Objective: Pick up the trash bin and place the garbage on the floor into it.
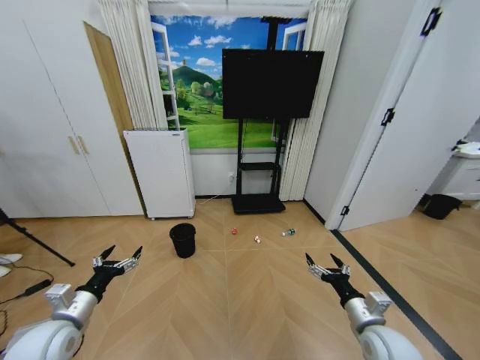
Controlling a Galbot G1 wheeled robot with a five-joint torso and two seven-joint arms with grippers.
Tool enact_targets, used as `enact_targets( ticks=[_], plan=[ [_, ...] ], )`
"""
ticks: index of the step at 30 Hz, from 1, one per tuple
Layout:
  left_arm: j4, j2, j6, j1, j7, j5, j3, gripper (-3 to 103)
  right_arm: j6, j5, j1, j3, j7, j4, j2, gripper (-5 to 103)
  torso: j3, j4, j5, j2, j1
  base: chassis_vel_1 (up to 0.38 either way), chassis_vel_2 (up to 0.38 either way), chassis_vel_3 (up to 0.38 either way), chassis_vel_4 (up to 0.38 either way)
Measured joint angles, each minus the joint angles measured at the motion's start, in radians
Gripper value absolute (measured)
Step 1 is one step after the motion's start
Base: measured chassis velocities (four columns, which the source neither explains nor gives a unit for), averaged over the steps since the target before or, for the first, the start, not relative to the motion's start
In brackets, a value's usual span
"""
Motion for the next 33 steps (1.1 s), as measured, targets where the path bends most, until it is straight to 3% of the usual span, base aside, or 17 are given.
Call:
enact_targets(
  ticks=[33],
  plan=[
    [0.003,-0.001,-0.002,-0.006,-0.004,-0.002,0.005,100,0.004,0.001,0.013,-0.006,-0.004,-0.026,-0.006,100,0.0,0.0,0.0,0.0,0.0,0.0,0.0,0.0,0.0]
  ],
)
